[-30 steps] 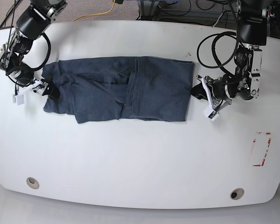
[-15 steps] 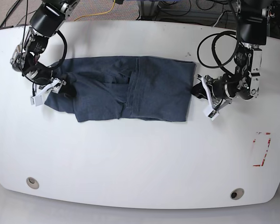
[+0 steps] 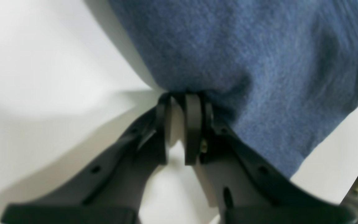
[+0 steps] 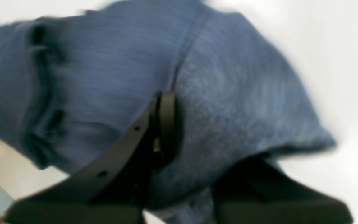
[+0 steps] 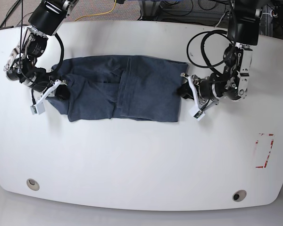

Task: Layout the t-shirt on the table in an organized manner, then fold the t-shirt properly
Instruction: 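Fold the strip's other end with the right gripper toward the left gripper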

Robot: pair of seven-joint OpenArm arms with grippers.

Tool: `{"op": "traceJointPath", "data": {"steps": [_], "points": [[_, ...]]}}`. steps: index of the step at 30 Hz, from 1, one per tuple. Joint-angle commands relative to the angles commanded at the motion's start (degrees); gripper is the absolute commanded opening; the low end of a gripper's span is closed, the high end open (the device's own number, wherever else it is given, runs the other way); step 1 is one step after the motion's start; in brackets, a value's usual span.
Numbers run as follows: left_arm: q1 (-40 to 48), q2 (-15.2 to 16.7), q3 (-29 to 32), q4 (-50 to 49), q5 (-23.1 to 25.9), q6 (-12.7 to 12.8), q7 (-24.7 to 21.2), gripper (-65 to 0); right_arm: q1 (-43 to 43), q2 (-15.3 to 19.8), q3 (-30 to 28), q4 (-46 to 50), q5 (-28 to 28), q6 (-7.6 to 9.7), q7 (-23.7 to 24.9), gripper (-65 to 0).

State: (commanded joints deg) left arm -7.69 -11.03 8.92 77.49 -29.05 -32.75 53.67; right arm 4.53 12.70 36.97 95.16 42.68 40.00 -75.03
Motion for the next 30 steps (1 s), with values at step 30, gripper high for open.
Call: {"op": "traceJointPath", "data": {"steps": [30], "points": [[-2.9,12.48,0.0,-7.82,8.26,0.0,0.09,-58.7,0.09,-10.37,-20.66,17.58,-6.15,0.0,-3.25,-61.7]]}}
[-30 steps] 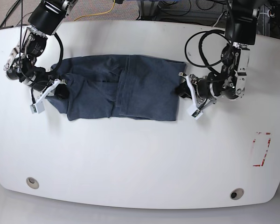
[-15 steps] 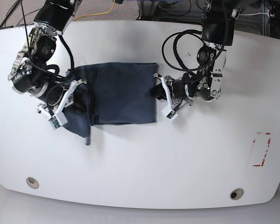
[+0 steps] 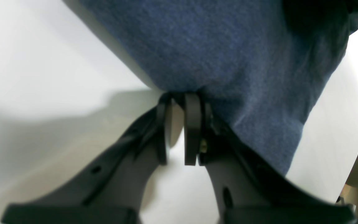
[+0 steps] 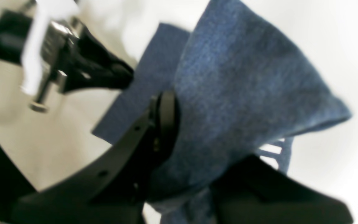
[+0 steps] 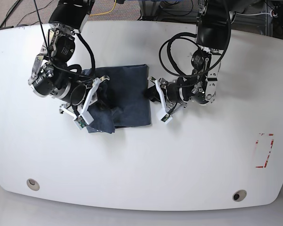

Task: Layout the t-shirt on the table in an organized manner, then fold the t-shirt properly
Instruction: 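Fold the strip's other end with the right gripper toward the left gripper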

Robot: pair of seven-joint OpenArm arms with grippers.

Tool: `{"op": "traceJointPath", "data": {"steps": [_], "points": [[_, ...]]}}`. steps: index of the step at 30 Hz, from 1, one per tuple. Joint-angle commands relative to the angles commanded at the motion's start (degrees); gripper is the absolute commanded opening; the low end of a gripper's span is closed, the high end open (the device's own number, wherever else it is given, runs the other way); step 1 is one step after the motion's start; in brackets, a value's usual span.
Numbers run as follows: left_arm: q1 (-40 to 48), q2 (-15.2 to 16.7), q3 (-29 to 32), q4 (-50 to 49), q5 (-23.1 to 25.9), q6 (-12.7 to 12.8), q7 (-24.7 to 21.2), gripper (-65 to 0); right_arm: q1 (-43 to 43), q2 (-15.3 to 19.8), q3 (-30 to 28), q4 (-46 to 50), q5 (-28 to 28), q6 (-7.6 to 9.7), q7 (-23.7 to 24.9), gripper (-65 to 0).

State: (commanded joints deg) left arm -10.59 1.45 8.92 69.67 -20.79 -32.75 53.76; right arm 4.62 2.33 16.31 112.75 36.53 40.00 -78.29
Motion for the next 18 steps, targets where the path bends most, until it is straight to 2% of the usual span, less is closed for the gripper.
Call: {"op": "traceJointPath", "data": {"steps": [6,12,18], "points": [[0.0,0.09,0.0,0.0,0.0,0.0,0.0,-58.7,0.0,-0.53,-2.73,-0.09,-1.05,0.0,0.53,-61.7],[0.0,0.09,-0.09,0.0,-0.09,0.0,-0.09,-58.7,0.35,-3.16,-2.73,-2.46,-3.08,0.0,0.7,-61.7],[0.0,0.09,-0.09,0.0,-0.09,0.0,-0.09,-58.7,0.18,-4.75,-2.9,-5.54,-3.6,0.0,3.87,-61.7]]}}
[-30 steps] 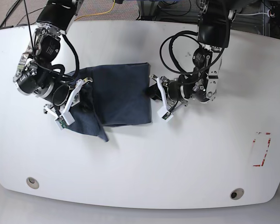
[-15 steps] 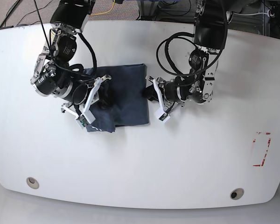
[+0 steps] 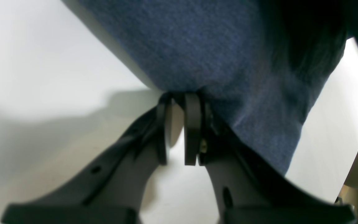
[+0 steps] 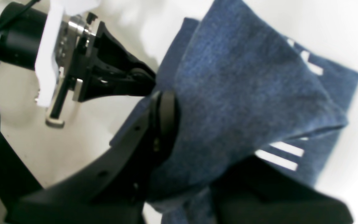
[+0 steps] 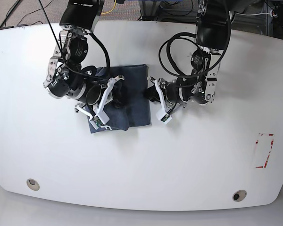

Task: Layout the t-shirt on the table in an organized manner, then fold the t-shirt properly
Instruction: 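Fold the strip's other end with the right gripper toward the left gripper, then press the folded bundle flat and open both grippers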

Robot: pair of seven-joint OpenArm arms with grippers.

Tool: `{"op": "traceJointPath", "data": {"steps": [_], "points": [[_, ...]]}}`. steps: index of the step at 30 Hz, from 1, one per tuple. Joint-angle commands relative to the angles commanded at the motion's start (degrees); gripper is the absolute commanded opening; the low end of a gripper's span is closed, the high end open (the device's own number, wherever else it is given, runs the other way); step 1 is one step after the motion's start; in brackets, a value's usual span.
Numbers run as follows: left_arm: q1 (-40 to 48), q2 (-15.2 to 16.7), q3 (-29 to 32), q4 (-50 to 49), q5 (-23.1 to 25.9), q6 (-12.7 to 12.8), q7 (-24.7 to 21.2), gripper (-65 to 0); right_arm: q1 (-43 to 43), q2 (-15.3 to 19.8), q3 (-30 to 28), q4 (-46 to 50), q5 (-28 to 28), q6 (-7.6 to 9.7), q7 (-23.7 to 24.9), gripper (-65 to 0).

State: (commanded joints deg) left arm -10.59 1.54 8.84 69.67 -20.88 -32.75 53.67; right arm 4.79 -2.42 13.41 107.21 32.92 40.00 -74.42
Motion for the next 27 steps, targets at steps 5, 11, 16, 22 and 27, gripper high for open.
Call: {"op": "traceJointPath", "data": {"steps": [5,11,16,22,27], "points": [[0.0,0.0,0.0,0.0,0.0,0.0,0.0,-58.7,0.0,0.0,0.0,-2.2,0.0,0.0,1.05,-61.5],[0.0,0.0,0.0,-0.09,0.0,0.0,0.0,-58.7,0.18,-0.88,0.0,-2.29,0.0,0.0,1.14,-61.5],[0.0,0.0,0.0,-0.09,0.0,0.0,0.0,-58.7,0.18,-2.55,0.0,-2.29,-0.09,0.0,1.14,-61.5],[0.0,0.0,0.0,-0.09,0.0,0.0,-0.09,-58.7,0.26,-4.4,-0.09,-2.29,-0.09,0.0,1.32,-61.5],[0.0,0.0,0.0,-0.09,0.0,0.0,-0.09,-58.7,0.18,-4.48,-3.16,-2.37,-0.18,0.0,3.43,-61.5]]}}
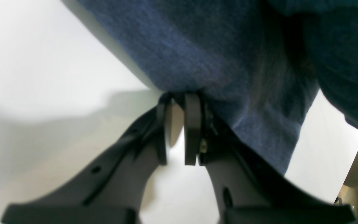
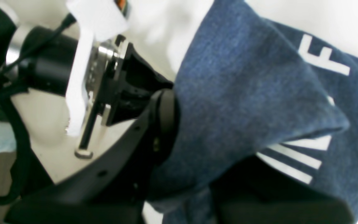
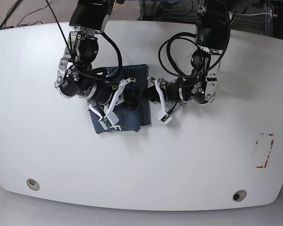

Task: Layout the t-shirt on the table in an organized manner, then fold the t-shirt properly
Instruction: 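Press the folded bundle flat and open both grippers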

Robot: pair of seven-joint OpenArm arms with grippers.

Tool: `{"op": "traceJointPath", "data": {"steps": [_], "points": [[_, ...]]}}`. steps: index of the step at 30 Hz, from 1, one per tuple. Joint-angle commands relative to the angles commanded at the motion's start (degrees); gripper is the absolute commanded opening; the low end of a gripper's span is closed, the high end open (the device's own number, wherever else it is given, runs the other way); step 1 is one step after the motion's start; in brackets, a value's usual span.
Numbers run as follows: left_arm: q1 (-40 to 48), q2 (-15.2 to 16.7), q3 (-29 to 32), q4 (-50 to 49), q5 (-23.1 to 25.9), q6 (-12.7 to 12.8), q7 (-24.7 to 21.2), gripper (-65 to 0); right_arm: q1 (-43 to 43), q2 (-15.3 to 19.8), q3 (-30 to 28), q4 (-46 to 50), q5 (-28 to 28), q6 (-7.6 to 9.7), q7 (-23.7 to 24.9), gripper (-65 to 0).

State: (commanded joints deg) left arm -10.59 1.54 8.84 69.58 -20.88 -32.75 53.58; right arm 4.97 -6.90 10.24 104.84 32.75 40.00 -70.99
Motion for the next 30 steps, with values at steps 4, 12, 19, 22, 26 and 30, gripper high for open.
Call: {"op": "traceJointPath", "data": {"steps": [4,12,19,22,26,30], "points": [[0.0,0.0,0.0,0.09,0.0,0.0,0.0,-58.7,0.0,0.09,-0.35,0.0,-0.79,0.0,0.35,-60.7],[0.0,0.0,0.0,0.18,-0.09,0.0,0.09,-58.7,0.09,0.35,-0.44,0.35,-3.43,0.0,0.44,-16.0],[0.09,0.0,-0.79,3.6,-0.18,-0.09,0.44,-58.7,0.62,3.25,-0.18,3.96,-3.08,0.0,0.44,0.0],[0.18,0.0,-2.64,6.07,-0.18,-0.18,2.2,-58.6,0.7,4.66,-0.18,5.27,-3.08,0.0,0.44,0.0],[0.09,0.0,-5.01,8.35,-0.18,-0.26,3.69,-58.6,0.88,5.45,-0.18,5.54,-3.08,0.0,0.44,0.0],[0.09,0.0,-6.42,10.99,-0.18,-0.26,3.78,-58.6,0.88,5.71,-0.18,5.45,-3.25,0.0,0.44,0.0]]}}
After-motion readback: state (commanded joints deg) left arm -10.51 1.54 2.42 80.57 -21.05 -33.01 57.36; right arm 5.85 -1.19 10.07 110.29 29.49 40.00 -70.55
